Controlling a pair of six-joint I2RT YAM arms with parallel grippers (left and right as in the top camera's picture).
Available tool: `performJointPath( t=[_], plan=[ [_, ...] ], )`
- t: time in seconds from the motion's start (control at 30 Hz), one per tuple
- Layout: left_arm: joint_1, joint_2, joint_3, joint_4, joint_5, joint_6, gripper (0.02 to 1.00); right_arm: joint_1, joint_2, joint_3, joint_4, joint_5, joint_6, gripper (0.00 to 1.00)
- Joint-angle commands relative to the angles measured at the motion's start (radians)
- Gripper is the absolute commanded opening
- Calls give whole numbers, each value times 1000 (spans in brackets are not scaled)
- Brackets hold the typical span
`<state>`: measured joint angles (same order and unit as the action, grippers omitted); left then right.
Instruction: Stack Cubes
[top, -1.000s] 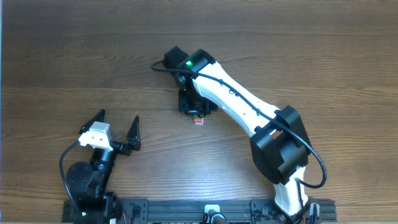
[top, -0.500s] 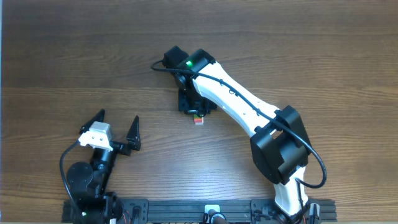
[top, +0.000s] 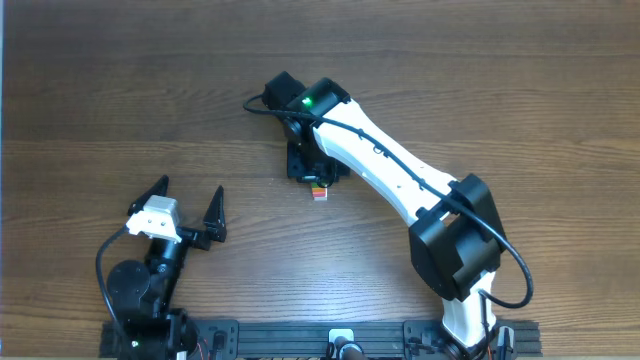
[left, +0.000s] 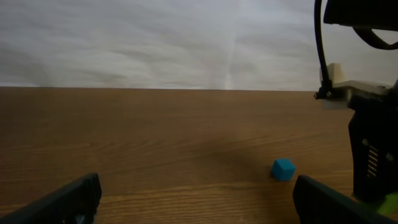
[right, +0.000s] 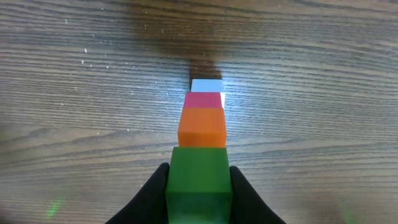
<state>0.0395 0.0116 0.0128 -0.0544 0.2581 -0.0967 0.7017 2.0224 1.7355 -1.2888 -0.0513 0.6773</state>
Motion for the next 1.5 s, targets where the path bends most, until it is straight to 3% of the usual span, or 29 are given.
performJointPath(
  t=[0.03,1.5],
  plan=[
    [-4,-7,-7,3,3,14,1000,-6,-31,-6,-1,-2,6,12],
    [-4,-7,-7,3,3,14,1000,2,-31,-45,45,34,-2,12]
  ],
)
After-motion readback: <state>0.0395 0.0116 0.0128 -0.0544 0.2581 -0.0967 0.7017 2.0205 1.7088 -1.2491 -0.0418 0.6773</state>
